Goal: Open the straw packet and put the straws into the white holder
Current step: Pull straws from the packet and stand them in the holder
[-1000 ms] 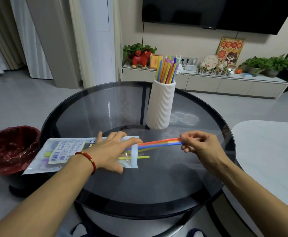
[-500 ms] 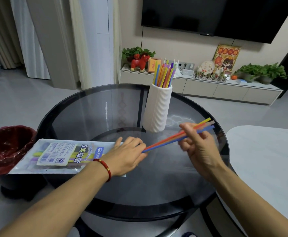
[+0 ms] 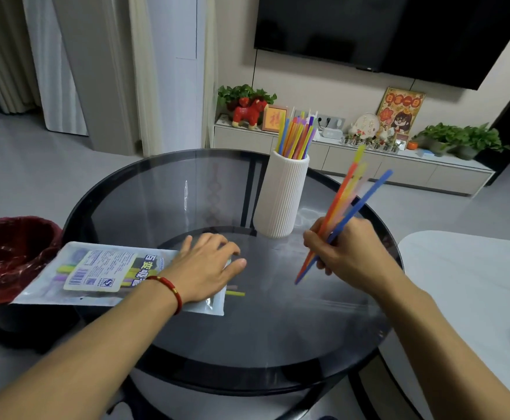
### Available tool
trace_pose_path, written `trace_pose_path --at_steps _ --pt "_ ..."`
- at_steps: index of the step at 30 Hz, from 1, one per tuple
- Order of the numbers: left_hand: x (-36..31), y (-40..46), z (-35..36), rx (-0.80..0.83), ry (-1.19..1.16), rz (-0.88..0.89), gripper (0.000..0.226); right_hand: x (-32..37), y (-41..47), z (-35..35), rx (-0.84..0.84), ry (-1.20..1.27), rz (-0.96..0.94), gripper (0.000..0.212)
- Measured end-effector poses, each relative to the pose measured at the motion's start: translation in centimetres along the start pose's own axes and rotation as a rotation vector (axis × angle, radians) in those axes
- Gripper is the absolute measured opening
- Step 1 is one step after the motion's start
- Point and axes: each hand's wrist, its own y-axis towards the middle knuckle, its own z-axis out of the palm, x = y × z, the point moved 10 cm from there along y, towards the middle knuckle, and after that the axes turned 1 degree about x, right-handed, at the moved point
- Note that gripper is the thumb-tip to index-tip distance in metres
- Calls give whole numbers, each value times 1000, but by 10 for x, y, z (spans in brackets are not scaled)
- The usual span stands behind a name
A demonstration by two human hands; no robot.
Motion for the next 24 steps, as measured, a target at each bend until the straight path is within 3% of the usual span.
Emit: trace_pose_path --at_steps 3,5,8,13,20,24 --pt "-1 0 11 50 29 -17 46 -16 1 29 90 -70 90 32" --pt "-1 -1 16 70 22 -30 49 -25 2 33 57 -36 113 35" --pt "-2 -3 21 92 35 -40 52 -32 2 25 -19 65 101 28" --pt "-12 -2 33 114 104 -26 53 -48 -3 41 14 113 162 24" --pt "-20 5 34 63 96 -11 52 -55 5 -3 -333 598 277 20" --pt "-21 5 36 36 91 -2 52 -36 40 -55 -544 805 212 21"
